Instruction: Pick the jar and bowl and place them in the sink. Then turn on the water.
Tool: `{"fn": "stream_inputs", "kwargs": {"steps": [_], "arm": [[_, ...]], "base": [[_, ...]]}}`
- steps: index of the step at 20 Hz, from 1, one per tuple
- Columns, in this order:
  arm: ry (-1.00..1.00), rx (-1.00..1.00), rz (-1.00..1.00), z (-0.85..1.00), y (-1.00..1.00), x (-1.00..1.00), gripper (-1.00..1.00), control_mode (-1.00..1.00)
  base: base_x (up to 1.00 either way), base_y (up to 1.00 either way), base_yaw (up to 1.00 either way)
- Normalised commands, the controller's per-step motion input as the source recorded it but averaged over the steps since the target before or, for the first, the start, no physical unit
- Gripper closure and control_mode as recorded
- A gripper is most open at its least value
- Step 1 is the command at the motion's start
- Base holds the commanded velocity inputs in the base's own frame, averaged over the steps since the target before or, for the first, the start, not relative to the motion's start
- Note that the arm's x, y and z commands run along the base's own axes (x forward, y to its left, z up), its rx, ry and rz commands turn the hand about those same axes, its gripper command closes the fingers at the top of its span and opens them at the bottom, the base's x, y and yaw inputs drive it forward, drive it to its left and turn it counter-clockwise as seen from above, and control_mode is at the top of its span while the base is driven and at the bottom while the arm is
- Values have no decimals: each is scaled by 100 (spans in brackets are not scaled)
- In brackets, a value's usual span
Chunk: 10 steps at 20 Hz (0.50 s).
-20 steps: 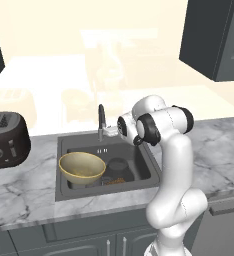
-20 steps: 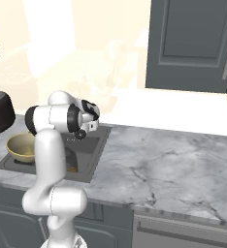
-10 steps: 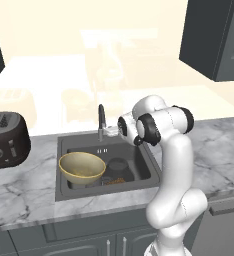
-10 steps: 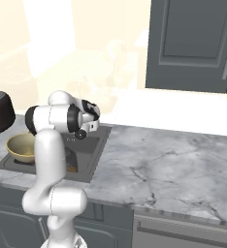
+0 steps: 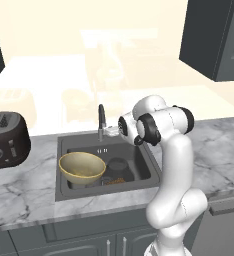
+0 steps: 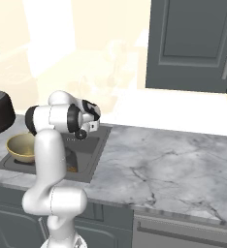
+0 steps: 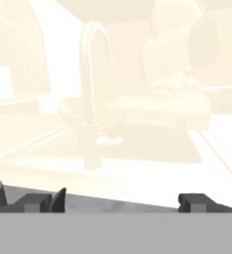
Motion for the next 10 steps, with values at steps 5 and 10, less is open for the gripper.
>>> {"fn": "stream_inputs", "kwargs": {"steps": [5, 10], "arm": [[0, 0, -4, 0, -66, 0, -100, -100], [0, 0, -5, 0, -66, 0, -100, -100]], "base": [[0, 0, 0], [0, 0, 0]]}}
